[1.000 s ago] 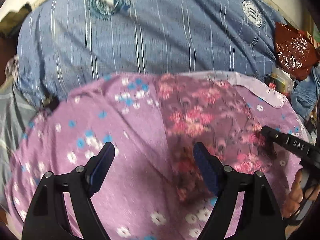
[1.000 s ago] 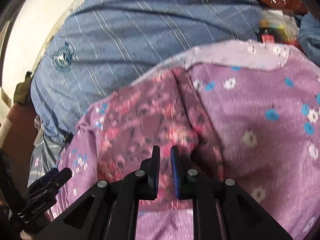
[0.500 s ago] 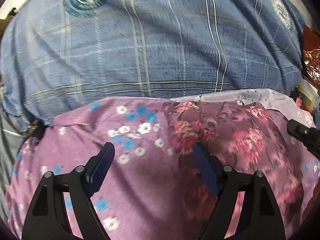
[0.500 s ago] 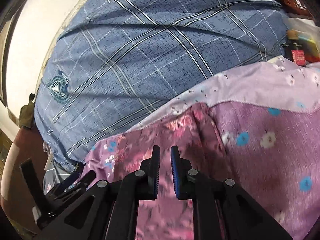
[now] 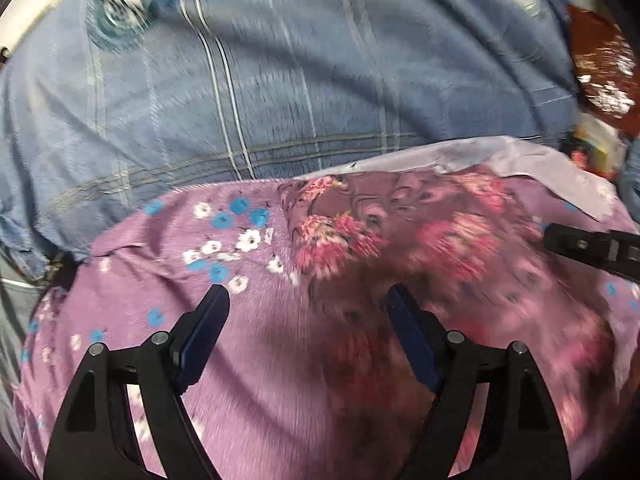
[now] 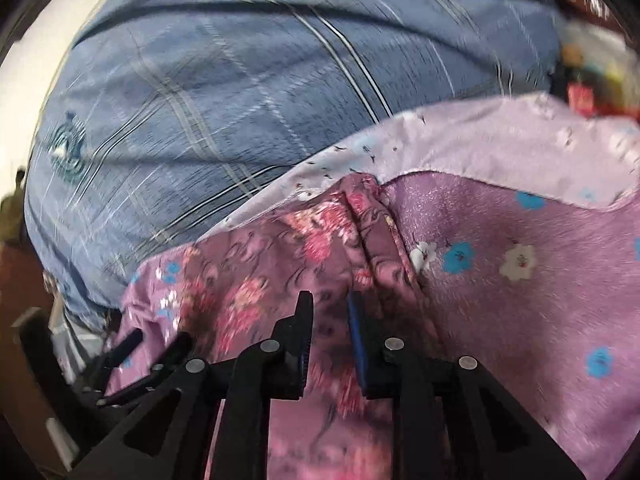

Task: Fold small clothes

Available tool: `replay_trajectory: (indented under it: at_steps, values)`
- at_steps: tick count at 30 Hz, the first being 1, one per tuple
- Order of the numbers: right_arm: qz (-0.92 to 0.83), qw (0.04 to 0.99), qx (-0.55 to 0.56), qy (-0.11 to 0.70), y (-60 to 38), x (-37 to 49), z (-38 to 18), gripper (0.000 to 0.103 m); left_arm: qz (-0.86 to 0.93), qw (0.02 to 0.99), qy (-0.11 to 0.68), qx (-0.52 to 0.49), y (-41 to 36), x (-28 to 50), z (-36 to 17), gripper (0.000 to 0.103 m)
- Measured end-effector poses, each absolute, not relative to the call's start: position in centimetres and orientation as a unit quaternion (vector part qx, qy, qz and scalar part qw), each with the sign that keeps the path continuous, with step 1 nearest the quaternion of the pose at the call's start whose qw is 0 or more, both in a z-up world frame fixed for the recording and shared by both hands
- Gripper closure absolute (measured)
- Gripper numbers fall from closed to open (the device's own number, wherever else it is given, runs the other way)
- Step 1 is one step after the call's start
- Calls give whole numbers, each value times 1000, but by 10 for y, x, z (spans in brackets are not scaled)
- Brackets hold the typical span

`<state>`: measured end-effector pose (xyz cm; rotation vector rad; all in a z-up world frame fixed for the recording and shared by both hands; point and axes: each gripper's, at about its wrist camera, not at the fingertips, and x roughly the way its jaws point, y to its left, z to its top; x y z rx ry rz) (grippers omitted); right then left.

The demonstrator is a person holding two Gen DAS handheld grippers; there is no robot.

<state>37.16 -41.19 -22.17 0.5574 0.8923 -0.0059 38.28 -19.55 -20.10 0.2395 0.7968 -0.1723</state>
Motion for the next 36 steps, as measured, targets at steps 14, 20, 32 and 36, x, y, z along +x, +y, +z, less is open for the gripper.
replay_trajectory:
  at_steps: [14,20,32,36]
  values:
    - [-55,894,117,429,-369,261,-229,81,-117,906,398,82,-184,301,-237,19]
    - [-101,891,62,438,-355,271,-245,72,-114,901,406,102,-170,311,-244,18]
    - [-128,920,-25,370,-316,274,-215,76,-108,925,358,61,-148,309,-219,19]
    - [-129,923,-35,360,-315,274,-212,77,-106,926,358,56,-147,312,-218,19]
